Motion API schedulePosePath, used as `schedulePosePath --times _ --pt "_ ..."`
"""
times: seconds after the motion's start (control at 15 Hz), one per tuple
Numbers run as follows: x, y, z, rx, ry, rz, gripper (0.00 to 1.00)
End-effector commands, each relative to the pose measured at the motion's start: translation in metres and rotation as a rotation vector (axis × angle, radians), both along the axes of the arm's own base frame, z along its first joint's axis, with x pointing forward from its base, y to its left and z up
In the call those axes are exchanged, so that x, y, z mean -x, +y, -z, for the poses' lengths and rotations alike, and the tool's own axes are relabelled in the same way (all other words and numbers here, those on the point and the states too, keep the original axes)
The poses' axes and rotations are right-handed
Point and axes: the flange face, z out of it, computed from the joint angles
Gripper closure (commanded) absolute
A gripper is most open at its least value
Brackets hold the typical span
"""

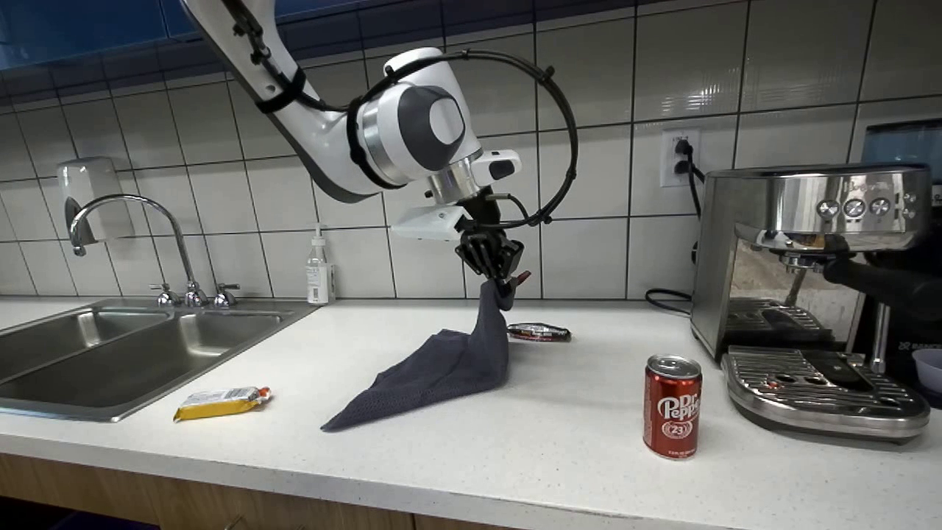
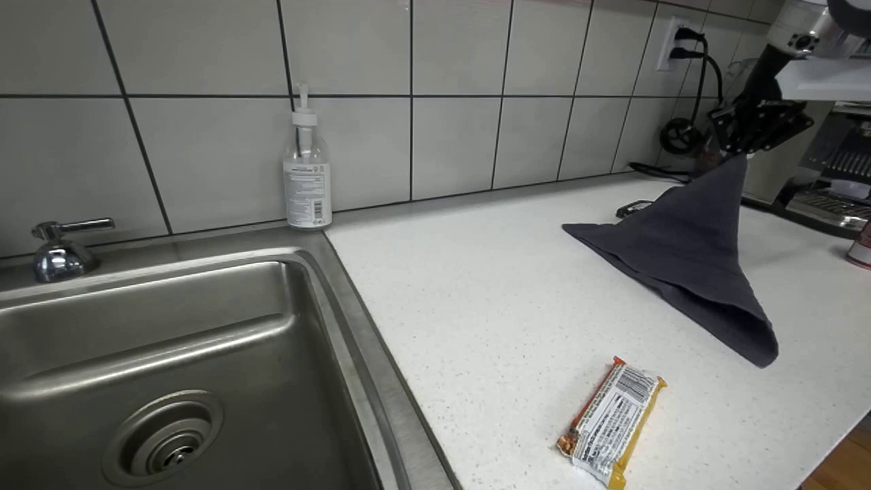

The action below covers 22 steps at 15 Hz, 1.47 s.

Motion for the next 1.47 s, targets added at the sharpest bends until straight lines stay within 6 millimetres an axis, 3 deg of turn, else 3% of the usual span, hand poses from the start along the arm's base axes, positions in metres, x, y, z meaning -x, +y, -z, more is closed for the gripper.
schedulePosePath --times 0.0,0.93,1.4 --pt "0.01 0.009 -0.008 0.049 -0.041 0.0 0.99" --pt "0.016 0.028 -0.01 0.048 0.042 -0.011 0.99" --pt "0.026 0.035 -0.02 0.045 0.054 -0.029 0.99"
